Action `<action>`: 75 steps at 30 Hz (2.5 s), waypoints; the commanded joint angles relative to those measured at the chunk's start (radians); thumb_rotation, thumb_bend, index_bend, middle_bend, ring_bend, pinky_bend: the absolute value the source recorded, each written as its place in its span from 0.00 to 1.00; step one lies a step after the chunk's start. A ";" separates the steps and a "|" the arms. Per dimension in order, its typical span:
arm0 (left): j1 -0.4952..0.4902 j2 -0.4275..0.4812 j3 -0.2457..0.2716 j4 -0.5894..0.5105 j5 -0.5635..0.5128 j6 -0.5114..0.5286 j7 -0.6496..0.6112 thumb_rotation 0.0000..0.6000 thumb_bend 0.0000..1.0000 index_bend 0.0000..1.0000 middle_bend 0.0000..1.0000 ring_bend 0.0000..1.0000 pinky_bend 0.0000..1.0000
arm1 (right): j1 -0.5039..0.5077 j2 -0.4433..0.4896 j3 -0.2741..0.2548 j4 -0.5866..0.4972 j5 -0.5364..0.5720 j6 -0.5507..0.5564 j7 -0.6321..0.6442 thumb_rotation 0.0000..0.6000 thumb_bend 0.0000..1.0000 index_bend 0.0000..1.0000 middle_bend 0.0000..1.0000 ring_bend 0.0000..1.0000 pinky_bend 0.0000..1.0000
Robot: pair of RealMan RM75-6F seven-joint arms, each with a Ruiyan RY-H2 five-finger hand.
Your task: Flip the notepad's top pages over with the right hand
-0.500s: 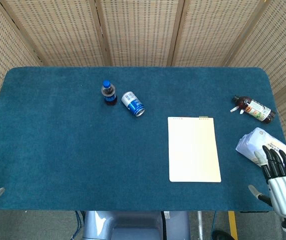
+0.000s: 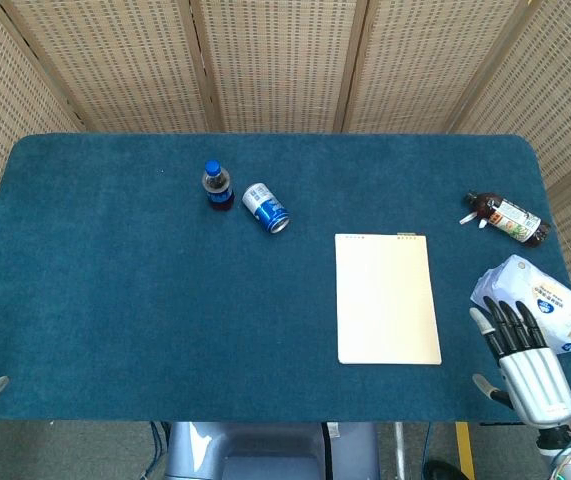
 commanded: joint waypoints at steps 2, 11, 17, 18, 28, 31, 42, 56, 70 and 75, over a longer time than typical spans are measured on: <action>-0.004 0.000 -0.005 -0.005 -0.010 -0.007 0.006 1.00 0.00 0.00 0.00 0.00 0.00 | 0.078 -0.077 -0.001 0.122 -0.061 -0.053 0.057 1.00 0.31 0.00 0.00 0.00 0.00; -0.006 -0.004 -0.007 -0.014 -0.019 -0.014 0.026 1.00 0.00 0.00 0.00 0.00 0.00 | 0.148 -0.162 -0.021 0.255 -0.073 -0.167 0.037 1.00 0.36 0.00 0.00 0.00 0.00; -0.009 -0.007 -0.007 -0.016 -0.021 -0.022 0.035 1.00 0.00 0.00 0.00 0.00 0.00 | 0.162 -0.204 -0.038 0.308 -0.051 -0.218 0.023 1.00 0.36 0.00 0.00 0.00 0.00; -0.009 -0.007 -0.007 -0.016 -0.022 -0.023 0.038 1.00 0.00 0.00 0.00 0.00 0.00 | 0.164 -0.213 -0.045 0.320 -0.049 -0.228 0.020 1.00 0.37 0.00 0.00 0.00 0.00; -0.012 -0.013 -0.010 -0.019 -0.030 -0.028 0.053 1.00 0.00 0.00 0.00 0.00 0.00 | 0.180 -0.287 -0.077 0.406 -0.041 -0.260 -0.006 1.00 0.40 0.00 0.00 0.00 0.00; -0.013 -0.014 -0.011 -0.020 -0.033 -0.030 0.055 1.00 0.00 0.00 0.00 0.00 0.00 | 0.183 -0.303 -0.078 0.425 -0.030 -0.267 -0.005 1.00 0.40 0.00 0.00 0.00 0.00; -0.014 -0.014 -0.012 -0.021 -0.037 -0.033 0.056 1.00 0.00 0.00 0.00 0.00 0.00 | 0.192 -0.347 -0.082 0.486 -0.001 -0.266 -0.003 1.00 0.40 0.00 0.00 0.00 0.00; -0.017 -0.014 -0.013 -0.025 -0.044 -0.041 0.059 1.00 0.00 0.00 0.00 0.00 0.00 | 0.206 -0.378 -0.091 0.511 0.016 -0.269 -0.012 1.00 0.40 0.00 0.00 0.00 0.00; -0.016 -0.011 -0.013 -0.023 -0.044 -0.037 0.049 1.00 0.00 0.00 0.00 0.00 0.00 | 0.225 -0.420 -0.074 0.542 0.033 -0.245 -0.002 1.00 0.57 0.27 0.31 0.17 0.00; -0.016 -0.011 -0.013 -0.024 -0.044 -0.037 0.049 1.00 0.00 0.00 0.00 0.00 0.00 | 0.236 -0.435 -0.068 0.564 0.027 -0.225 0.006 1.00 0.57 0.27 0.30 0.18 0.01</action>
